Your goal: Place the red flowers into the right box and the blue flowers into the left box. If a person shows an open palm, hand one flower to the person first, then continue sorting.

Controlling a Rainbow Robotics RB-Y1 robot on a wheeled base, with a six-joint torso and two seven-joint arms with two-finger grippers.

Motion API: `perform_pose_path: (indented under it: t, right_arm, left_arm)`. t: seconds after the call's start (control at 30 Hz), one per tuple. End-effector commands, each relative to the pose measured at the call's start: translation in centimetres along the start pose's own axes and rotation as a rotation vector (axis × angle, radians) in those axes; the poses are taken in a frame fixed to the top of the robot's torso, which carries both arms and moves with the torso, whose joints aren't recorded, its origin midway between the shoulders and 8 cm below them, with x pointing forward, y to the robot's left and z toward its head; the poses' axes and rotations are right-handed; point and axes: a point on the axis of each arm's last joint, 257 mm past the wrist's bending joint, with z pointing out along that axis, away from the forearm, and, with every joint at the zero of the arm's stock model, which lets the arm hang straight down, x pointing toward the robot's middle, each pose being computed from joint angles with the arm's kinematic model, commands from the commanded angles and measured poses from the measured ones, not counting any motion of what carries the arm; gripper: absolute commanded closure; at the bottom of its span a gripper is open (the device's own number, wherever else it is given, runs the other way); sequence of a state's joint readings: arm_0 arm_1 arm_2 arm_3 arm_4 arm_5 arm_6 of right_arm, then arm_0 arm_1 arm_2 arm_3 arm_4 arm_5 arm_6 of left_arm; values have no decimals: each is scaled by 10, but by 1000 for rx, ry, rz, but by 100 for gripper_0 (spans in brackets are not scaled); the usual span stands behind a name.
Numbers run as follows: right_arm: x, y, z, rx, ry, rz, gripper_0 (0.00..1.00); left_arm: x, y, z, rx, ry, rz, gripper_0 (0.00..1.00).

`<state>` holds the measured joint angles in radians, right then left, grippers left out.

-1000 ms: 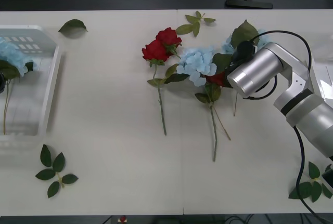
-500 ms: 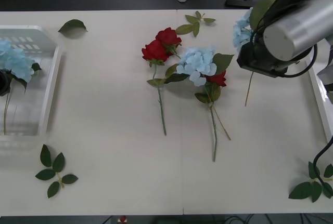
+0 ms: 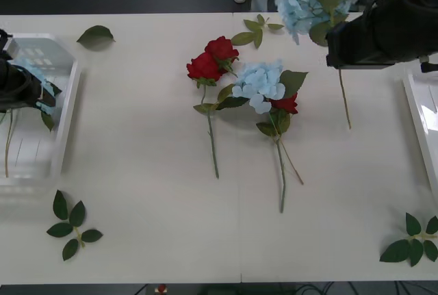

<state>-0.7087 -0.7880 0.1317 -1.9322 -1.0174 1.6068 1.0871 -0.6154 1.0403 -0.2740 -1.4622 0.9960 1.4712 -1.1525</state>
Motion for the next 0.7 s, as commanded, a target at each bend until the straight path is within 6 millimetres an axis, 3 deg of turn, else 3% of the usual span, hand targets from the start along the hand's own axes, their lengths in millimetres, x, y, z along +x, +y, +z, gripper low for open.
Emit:
perform_pose_path:
  t: [0.03, 0.2, 0.37, 0.57, 0.7]
  right_arm:
    - [-33, 30, -38, -130, -137, -164, 100]
    - [-43, 72, -60, -322, -293, -211, 100]
    - [-26, 131, -66, -506, -433, -238, 100]
    - [-16, 188, -58, -666, -524, -213, 100]
    - [-15, 208, -49, -689, -553, -233, 100]
  left_arm:
    - [-12, -58, -40, 30, -46, -13, 0]
    - [4, -130, -63, 98, -54, -47, 0]
    - [21, -198, -72, 174, -57, -43, 0]
    - [32, -249, -65, 202, -91, 9, 0]
    - [34, -264, -54, 181, -127, 28, 0]
